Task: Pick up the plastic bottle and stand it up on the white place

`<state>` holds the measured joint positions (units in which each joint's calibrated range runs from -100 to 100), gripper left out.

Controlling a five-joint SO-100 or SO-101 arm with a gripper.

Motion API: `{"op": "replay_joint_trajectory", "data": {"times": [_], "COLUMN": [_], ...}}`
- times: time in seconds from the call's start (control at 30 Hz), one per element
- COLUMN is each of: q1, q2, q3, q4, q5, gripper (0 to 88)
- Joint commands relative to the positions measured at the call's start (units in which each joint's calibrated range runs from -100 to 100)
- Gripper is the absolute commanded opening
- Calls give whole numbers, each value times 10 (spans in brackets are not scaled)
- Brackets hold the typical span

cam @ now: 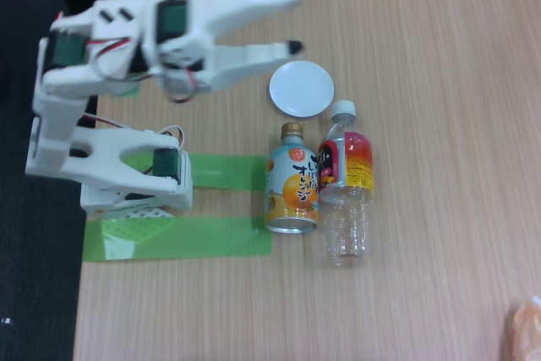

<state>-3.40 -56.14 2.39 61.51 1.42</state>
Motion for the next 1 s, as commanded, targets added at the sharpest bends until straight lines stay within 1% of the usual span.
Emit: {"op": "replay_joint_trajectory", "data": {"times": [0.0,0.2,0.37,0.5,0.57,0.7,0.97], "q1": [-28,-150,-256,-302,-313,-303,-228], "q2": [120,232,257,266,275,290,291], "q3": [-132,-270,-291,-291,-291,-291,-263], "q4": [91,151,164,163,163,163,163], "q5": [-14,-70,-110,-134,-135,-133,-134], "gripper": [261,258,258,257,257,257,257]}}
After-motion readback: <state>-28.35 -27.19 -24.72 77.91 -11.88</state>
